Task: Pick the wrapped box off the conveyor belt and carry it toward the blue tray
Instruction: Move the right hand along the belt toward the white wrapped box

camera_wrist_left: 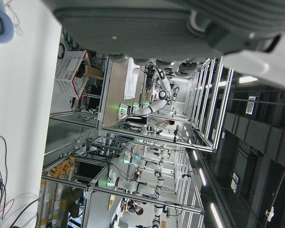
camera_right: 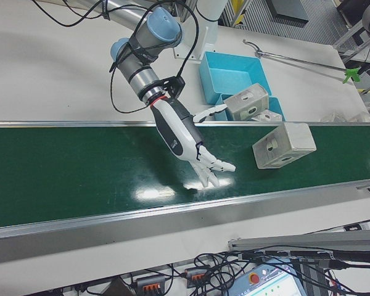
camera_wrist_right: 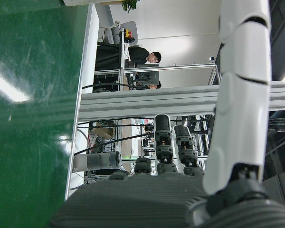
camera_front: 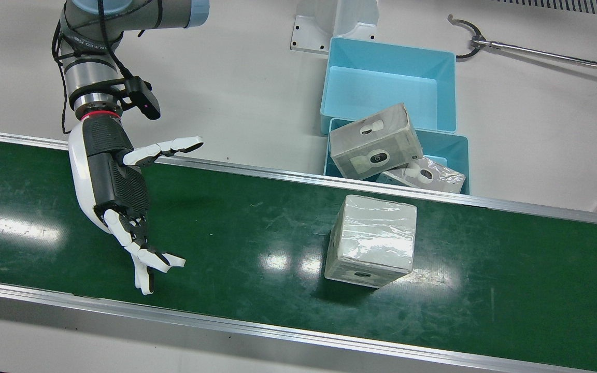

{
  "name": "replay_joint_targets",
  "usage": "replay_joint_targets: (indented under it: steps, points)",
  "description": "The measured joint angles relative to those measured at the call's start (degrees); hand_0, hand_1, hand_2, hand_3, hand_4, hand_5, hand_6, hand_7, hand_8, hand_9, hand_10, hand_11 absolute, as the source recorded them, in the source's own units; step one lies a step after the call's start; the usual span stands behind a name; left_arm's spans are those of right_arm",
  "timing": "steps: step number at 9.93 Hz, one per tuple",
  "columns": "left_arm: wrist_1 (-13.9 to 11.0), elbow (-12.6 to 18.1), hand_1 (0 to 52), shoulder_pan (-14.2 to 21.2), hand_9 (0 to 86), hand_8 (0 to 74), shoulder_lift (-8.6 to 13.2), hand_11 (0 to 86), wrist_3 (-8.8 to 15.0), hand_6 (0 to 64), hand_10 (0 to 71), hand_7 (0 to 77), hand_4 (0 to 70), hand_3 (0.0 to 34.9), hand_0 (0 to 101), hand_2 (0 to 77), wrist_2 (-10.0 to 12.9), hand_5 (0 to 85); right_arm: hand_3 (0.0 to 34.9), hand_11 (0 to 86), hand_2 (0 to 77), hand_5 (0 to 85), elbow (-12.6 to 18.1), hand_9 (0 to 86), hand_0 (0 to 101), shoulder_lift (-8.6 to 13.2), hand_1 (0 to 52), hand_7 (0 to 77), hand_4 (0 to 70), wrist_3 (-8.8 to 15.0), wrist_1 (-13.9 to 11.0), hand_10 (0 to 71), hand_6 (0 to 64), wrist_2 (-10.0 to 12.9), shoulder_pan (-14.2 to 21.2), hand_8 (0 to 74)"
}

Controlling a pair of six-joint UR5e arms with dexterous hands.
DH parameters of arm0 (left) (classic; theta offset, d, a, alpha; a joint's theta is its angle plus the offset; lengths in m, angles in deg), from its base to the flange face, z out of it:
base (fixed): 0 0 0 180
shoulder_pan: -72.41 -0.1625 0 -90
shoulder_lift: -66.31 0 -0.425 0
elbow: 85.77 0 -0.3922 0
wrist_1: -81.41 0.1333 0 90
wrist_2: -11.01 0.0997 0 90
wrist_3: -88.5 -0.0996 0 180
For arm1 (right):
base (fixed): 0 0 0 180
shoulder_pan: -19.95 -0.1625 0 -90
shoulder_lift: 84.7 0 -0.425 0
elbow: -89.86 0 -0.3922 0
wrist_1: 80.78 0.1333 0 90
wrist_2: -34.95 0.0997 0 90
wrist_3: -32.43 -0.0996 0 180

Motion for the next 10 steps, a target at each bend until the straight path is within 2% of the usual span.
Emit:
replay_joint_targets:
  steps: [4, 7, 10]
  points:
    - [0.0, 0.0, 0.0, 0.0, 0.5, 0.5, 0.0, 0.5, 0.0, 0.5, 0.0, 0.5, 0.0, 0.0, 0, 0.5, 0.0, 1.1, 0.0, 1.1, 9.8, 14.7, -0.17, 4.4, 47, 0.36, 14.7, 22.9, 13.6, 0.65, 0.0, 0.0, 8.7, 0.91, 0.36, 3.3]
    - [0.0, 0.0, 0.0, 0.0, 0.0, 0.5, 0.0, 0.5, 0.0, 0.5, 0.5, 0.5, 0.0, 0.0, 0, 0.5, 0.0, 1.1, 0.0, 1.1, 9.8, 14.7, -2.07, 4.9, 48, 2.83, 14.7, 22.9, 13.6, 1.81, 0.0, 0.0, 8.7, 1.39, 0.99, 3.3]
    - [0.0, 0.0, 0.0, 0.0, 0.5, 0.5, 0.0, 0.5, 0.0, 0.5, 0.0, 0.5, 0.0, 0.0, 0, 1.1, 0.0, 1.1, 0.0, 1.1, 9.8, 14.7, -3.94, 4.9, 48, 4.37, 14.7, 22.9, 13.6, 2.11, 0.02, 0.0, 8.7, 3.33, 2.86, 3.3]
